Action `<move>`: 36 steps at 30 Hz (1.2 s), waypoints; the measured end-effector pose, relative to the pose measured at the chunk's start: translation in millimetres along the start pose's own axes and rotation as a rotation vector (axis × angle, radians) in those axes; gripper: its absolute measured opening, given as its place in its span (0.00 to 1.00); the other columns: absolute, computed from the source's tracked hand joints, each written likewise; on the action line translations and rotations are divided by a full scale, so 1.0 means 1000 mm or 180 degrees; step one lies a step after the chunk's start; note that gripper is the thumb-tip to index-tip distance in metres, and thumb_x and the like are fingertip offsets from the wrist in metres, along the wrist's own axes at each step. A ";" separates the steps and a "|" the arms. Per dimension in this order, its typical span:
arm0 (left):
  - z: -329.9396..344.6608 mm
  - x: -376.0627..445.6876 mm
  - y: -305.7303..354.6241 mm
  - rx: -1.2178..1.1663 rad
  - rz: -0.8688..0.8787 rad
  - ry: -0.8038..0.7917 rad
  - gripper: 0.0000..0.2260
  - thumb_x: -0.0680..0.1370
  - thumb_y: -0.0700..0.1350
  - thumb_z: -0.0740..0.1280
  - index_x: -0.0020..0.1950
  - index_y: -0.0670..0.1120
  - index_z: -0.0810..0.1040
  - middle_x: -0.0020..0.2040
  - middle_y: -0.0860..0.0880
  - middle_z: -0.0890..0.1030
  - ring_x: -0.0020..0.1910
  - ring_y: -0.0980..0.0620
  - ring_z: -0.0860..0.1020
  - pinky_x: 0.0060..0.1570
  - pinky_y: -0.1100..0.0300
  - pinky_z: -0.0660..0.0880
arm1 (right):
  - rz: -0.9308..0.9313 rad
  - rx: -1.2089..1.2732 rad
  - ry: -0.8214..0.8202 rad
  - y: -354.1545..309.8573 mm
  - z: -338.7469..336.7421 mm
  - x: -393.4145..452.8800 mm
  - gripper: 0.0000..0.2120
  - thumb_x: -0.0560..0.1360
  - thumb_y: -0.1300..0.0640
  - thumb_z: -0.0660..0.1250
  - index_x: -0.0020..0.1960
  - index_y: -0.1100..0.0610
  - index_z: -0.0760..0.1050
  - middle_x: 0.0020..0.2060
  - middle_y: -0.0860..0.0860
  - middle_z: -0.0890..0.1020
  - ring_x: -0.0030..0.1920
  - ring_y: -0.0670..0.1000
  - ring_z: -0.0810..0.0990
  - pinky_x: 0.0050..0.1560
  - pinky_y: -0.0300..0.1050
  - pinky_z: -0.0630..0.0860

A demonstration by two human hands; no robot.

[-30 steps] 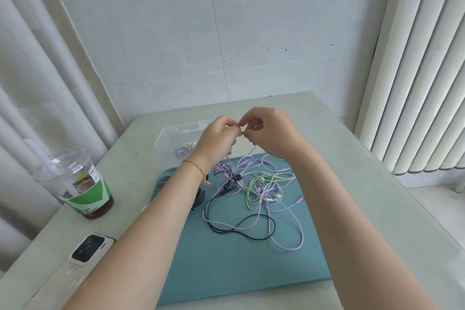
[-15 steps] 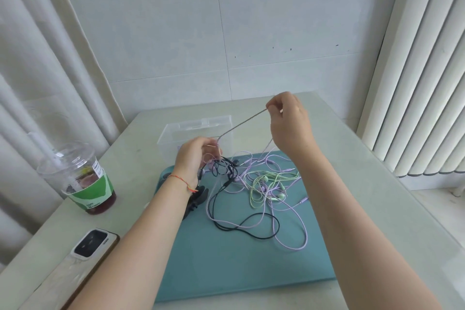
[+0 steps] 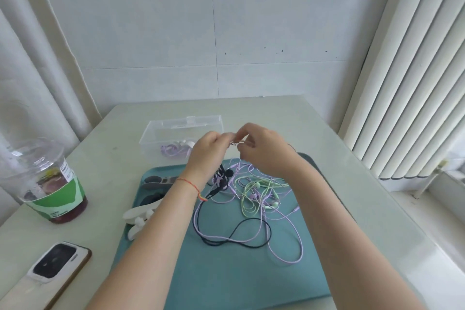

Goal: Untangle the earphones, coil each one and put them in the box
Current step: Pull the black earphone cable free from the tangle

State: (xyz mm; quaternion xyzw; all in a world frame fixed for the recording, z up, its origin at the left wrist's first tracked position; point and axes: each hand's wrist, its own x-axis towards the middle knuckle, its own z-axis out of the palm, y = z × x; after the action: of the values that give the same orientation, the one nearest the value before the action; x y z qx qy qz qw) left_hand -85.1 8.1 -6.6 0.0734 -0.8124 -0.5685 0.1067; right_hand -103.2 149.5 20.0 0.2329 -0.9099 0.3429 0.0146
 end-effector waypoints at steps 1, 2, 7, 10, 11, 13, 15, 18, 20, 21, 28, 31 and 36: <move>-0.003 0.000 0.001 -0.0193 -0.0113 -0.0159 0.14 0.73 0.56 0.61 0.40 0.45 0.72 0.33 0.50 0.68 0.34 0.51 0.67 0.37 0.55 0.64 | 0.0024 -0.0021 0.0037 0.001 0.000 0.002 0.07 0.79 0.57 0.60 0.53 0.53 0.76 0.35 0.46 0.76 0.33 0.47 0.73 0.28 0.34 0.63; -0.007 0.000 0.001 -0.0410 -0.0216 -0.0313 0.13 0.72 0.55 0.60 0.41 0.46 0.71 0.33 0.50 0.68 0.33 0.51 0.66 0.36 0.56 0.64 | 0.0061 0.0048 0.0108 0.003 -0.001 0.003 0.06 0.80 0.57 0.60 0.51 0.54 0.76 0.31 0.46 0.73 0.30 0.47 0.69 0.25 0.34 0.61; -0.026 0.007 -0.005 -0.0468 -0.0146 -0.0574 0.06 0.76 0.37 0.62 0.44 0.46 0.77 0.34 0.51 0.76 0.31 0.56 0.73 0.27 0.66 0.67 | 0.0494 0.0831 0.0365 0.005 -0.016 0.012 0.08 0.76 0.61 0.61 0.45 0.53 0.78 0.22 0.42 0.72 0.25 0.49 0.64 0.26 0.38 0.62; -0.030 0.008 -0.006 -0.0481 0.0016 -0.0616 0.07 0.76 0.36 0.66 0.44 0.47 0.81 0.36 0.54 0.82 0.35 0.60 0.77 0.33 0.71 0.70 | 0.0587 0.1127 0.0290 0.003 -0.018 0.013 0.10 0.74 0.63 0.60 0.45 0.53 0.79 0.17 0.42 0.67 0.22 0.47 0.61 0.25 0.38 0.59; -0.031 0.008 -0.006 -0.0455 0.0060 -0.0632 0.07 0.76 0.36 0.67 0.45 0.48 0.82 0.37 0.55 0.82 0.36 0.61 0.77 0.35 0.71 0.70 | 0.0570 0.1210 0.0167 0.002 -0.019 0.011 0.11 0.73 0.63 0.59 0.47 0.52 0.79 0.19 0.42 0.68 0.22 0.47 0.61 0.25 0.38 0.59; -0.032 0.007 -0.006 -0.0391 0.0167 -0.0629 0.08 0.76 0.37 0.67 0.46 0.49 0.82 0.38 0.56 0.82 0.35 0.64 0.77 0.33 0.72 0.69 | 0.0472 0.1335 -0.0291 0.002 -0.021 0.007 0.13 0.73 0.63 0.60 0.51 0.50 0.79 0.25 0.46 0.69 0.24 0.47 0.62 0.25 0.39 0.60; -0.032 0.005 -0.004 -0.0399 0.0245 -0.0634 0.07 0.76 0.37 0.67 0.47 0.48 0.82 0.39 0.55 0.82 0.32 0.65 0.75 0.30 0.74 0.67 | 0.0352 0.1197 -0.0587 0.002 -0.019 0.004 0.09 0.75 0.58 0.64 0.52 0.49 0.80 0.30 0.50 0.71 0.25 0.46 0.64 0.25 0.39 0.63; -0.033 0.001 -0.001 -0.0426 0.0335 -0.0656 0.07 0.77 0.36 0.66 0.49 0.46 0.82 0.38 0.53 0.80 0.29 0.64 0.73 0.26 0.73 0.66 | 0.0224 0.0606 -0.0331 0.006 -0.016 0.006 0.03 0.74 0.53 0.69 0.46 0.50 0.81 0.34 0.52 0.79 0.24 0.46 0.69 0.28 0.39 0.70; -0.035 0.001 -0.001 -0.0473 0.0442 -0.0618 0.07 0.78 0.36 0.66 0.48 0.47 0.81 0.39 0.52 0.78 0.33 0.61 0.73 0.29 0.70 0.68 | 0.0212 0.0454 -0.0268 0.011 -0.015 0.009 0.02 0.74 0.55 0.69 0.44 0.50 0.81 0.32 0.49 0.79 0.23 0.46 0.71 0.30 0.39 0.73; -0.036 0.002 -0.002 -0.0473 0.0499 -0.0568 0.08 0.78 0.36 0.66 0.46 0.48 0.80 0.39 0.51 0.78 0.35 0.60 0.73 0.30 0.69 0.69 | 0.0201 0.0413 -0.0283 0.013 -0.014 0.010 0.02 0.74 0.55 0.69 0.44 0.49 0.80 0.31 0.48 0.78 0.24 0.46 0.72 0.30 0.39 0.73; -0.032 0.002 -0.001 -0.0515 0.0751 -0.0389 0.09 0.78 0.34 0.66 0.45 0.47 0.79 0.38 0.49 0.81 0.38 0.54 0.81 0.36 0.68 0.72 | -0.0044 0.0033 -0.0331 0.010 -0.016 0.007 0.02 0.74 0.51 0.70 0.45 0.48 0.81 0.40 0.42 0.81 0.39 0.44 0.78 0.40 0.40 0.74; -0.027 0.001 0.001 -0.0445 0.0854 -0.0362 0.08 0.77 0.34 0.67 0.45 0.48 0.79 0.39 0.50 0.80 0.34 0.48 0.82 0.35 0.62 0.76 | -0.0063 0.0398 -0.0241 0.002 -0.013 0.005 0.03 0.74 0.51 0.69 0.46 0.48 0.80 0.39 0.42 0.83 0.42 0.47 0.82 0.45 0.44 0.78; -0.018 -0.003 0.003 -0.0329 0.0892 -0.0176 0.08 0.76 0.37 0.70 0.44 0.50 0.80 0.41 0.50 0.80 0.29 0.50 0.80 0.33 0.62 0.74 | 0.0096 0.0488 -0.0253 0.001 -0.006 0.008 0.04 0.75 0.59 0.65 0.43 0.57 0.77 0.33 0.50 0.84 0.32 0.49 0.82 0.44 0.54 0.81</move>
State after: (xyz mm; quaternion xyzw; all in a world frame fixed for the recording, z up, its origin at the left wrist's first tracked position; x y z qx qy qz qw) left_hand -78.0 -6.4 2.1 -0.0620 -0.7869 -0.5910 0.1662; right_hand -111.2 150.3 25.6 0.2331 -0.8843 0.4022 -0.0446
